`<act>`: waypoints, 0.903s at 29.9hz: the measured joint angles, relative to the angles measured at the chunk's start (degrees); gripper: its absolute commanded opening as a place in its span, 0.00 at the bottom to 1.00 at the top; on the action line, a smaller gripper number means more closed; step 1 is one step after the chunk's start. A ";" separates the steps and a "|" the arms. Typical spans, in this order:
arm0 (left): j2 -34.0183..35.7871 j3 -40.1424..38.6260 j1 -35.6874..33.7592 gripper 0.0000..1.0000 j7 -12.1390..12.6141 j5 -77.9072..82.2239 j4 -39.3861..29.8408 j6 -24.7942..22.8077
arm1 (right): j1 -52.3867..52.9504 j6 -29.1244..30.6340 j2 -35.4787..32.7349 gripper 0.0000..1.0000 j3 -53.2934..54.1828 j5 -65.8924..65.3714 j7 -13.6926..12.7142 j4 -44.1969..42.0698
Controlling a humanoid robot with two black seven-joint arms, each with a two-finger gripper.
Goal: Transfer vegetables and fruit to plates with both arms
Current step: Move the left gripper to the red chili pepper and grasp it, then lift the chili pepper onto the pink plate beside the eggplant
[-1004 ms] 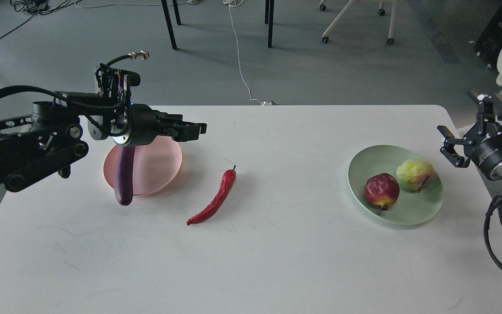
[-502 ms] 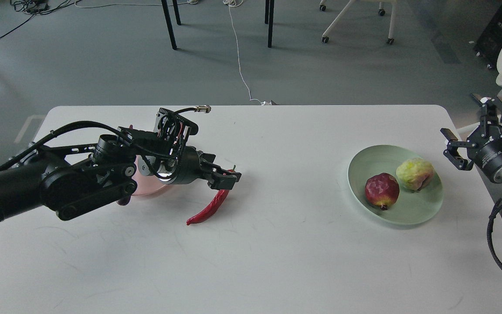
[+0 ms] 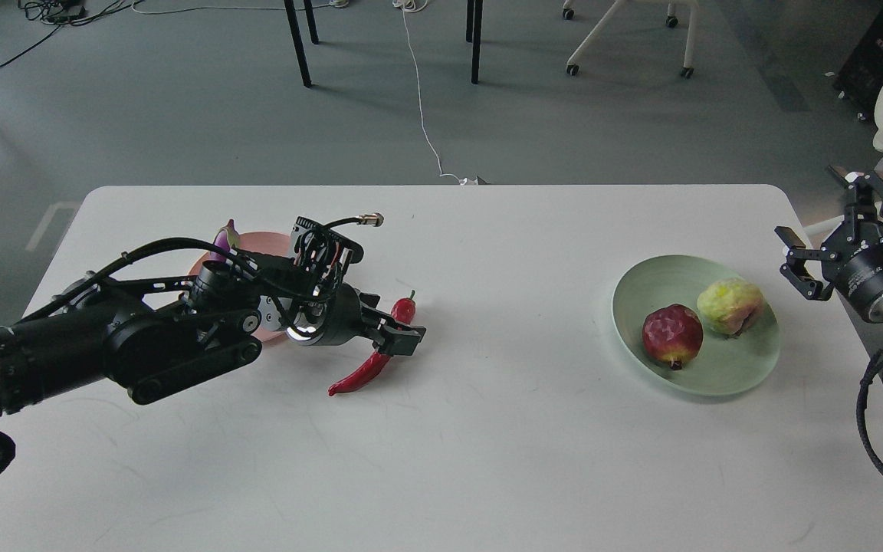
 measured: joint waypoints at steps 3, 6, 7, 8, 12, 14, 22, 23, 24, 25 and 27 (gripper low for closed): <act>-0.45 0.76 0.52 0.88 0.00 0.02 1.12 0.00 | 0.00 0.00 -0.04 0.97 0.00 0.00 0.00 0.01; -1.23 0.92 0.68 0.67 0.00 0.02 1.70 -0.02 | 0.00 0.00 -0.10 0.97 0.03 0.00 0.00 0.06; -1.36 0.93 0.69 0.52 0.01 0.01 1.75 -0.09 | 0.00 0.00 -0.18 0.97 0.13 0.00 0.00 0.05; -1.48 0.94 0.70 0.39 0.00 0.01 1.78 -0.20 | 0.00 0.00 -0.22 0.97 0.21 0.00 0.00 0.02; -1.99 0.95 0.71 0.27 0.34 0.01 1.96 -0.69 | -0.01 -0.01 -0.29 0.97 0.26 0.00 0.00 0.01; -2.65 0.95 0.70 0.21 1.16 0.01 2.09 -0.69 | -0.03 -0.01 -0.29 0.97 0.26 0.00 0.00 0.02; -2.94 0.11 0.36 0.17 3.09 -0.71 1.75 -0.14 | -0.09 -0.01 -0.32 0.97 0.26 0.00 0.00 0.01; -2.70 -0.26 0.28 0.17 3.36 -1.21 1.60 -0.04 | -0.09 -0.01 -0.32 0.97 0.26 0.00 0.00 0.01; -2.37 -0.95 0.18 0.17 3.72 -2.02 1.45 0.02 | -0.09 -0.01 -0.32 0.97 0.26 0.00 0.00 0.01; -1.95 -2.15 0.10 0.17 4.17 -3.31 1.30 0.03 | -0.09 -0.01 -0.32 0.97 0.26 0.00 0.00 0.00; -1.01 -5.03 -0.04 0.17 5.55 -6.64 1.19 0.03 | -0.09 -0.01 -0.32 0.97 0.26 0.00 0.00 0.00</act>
